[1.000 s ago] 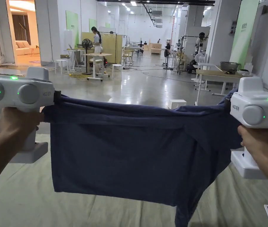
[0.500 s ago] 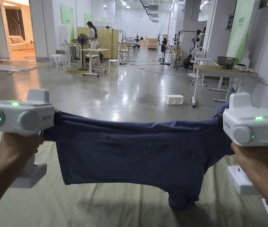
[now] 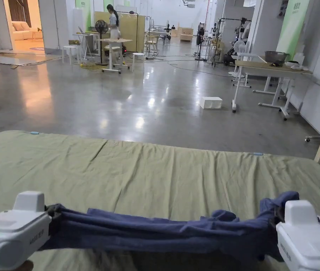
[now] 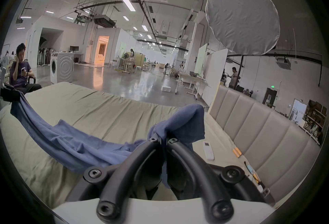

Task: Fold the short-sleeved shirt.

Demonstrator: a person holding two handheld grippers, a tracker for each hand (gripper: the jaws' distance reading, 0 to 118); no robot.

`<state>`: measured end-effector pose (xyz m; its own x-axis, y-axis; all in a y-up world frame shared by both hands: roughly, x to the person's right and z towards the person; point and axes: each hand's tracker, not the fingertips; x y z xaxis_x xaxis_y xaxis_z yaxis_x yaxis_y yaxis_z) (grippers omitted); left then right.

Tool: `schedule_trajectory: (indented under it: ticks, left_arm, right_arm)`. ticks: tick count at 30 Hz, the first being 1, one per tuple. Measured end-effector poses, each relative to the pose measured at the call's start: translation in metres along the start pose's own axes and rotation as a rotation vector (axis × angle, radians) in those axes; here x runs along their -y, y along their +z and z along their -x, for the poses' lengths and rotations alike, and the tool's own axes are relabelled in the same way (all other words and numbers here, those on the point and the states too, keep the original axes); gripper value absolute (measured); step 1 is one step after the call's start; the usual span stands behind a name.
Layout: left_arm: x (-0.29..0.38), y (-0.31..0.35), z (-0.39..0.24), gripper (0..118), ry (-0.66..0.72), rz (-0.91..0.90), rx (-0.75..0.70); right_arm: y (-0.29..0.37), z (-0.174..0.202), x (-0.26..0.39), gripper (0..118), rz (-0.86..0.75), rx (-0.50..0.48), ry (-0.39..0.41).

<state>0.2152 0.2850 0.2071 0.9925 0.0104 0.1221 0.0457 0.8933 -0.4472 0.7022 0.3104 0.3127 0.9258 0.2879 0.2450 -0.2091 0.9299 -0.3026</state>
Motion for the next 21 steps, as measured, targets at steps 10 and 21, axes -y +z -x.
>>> schedule_trajectory:
  ticks: [10, 21]
  left_arm:
    - [0.090, 0.069, 0.013, 6, -0.027, 0.094, 0.002]
    - [0.177, 0.060, 0.018, 6, -0.045, 0.356, -0.004]
  right_arm:
    - [0.101, 0.016, 0.081, 4, 0.099, -0.027, -0.007]
    - [0.119, 0.036, 0.178, 4, 0.379, -0.061, -0.027]
